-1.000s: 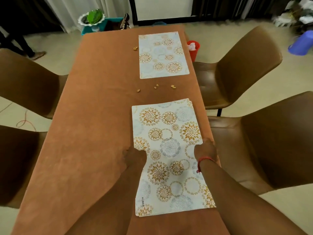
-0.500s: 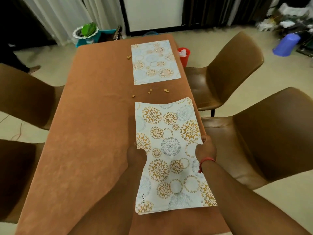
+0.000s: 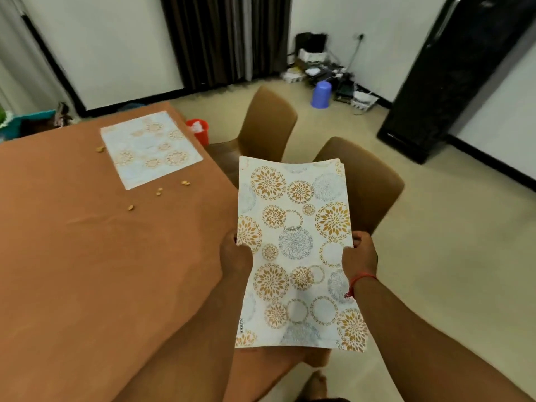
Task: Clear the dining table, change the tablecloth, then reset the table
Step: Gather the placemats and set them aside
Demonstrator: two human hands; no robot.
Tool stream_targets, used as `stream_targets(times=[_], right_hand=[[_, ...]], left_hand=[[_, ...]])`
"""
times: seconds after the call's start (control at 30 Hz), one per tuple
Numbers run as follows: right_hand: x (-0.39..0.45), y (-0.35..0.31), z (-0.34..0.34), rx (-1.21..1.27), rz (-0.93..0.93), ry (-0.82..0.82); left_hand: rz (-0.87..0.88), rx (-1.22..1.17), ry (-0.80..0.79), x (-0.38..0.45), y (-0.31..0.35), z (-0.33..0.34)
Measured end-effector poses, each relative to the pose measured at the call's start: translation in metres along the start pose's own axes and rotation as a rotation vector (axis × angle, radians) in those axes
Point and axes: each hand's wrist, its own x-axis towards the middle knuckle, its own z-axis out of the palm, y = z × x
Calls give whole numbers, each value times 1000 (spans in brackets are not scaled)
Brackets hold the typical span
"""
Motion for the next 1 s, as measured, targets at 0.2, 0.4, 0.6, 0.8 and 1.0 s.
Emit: stream_targets(times=[0.2,0.4,0.6,0.8,1.0], right_hand=[[50,15,-109,128,17,151],[132,55,-218,181,-1,224],[222,129,-359,160,97,304],[295,145,-437,198,131,360],[377,149,-469,206,158,394]], left_hand=[[115,-54,-234,-36,57,107],[142,12,-303,-65,86,243],[204,113,-428,-122,106,417],[256,192,-451,-140,131,532],[271,205,-442,-105,147,633]])
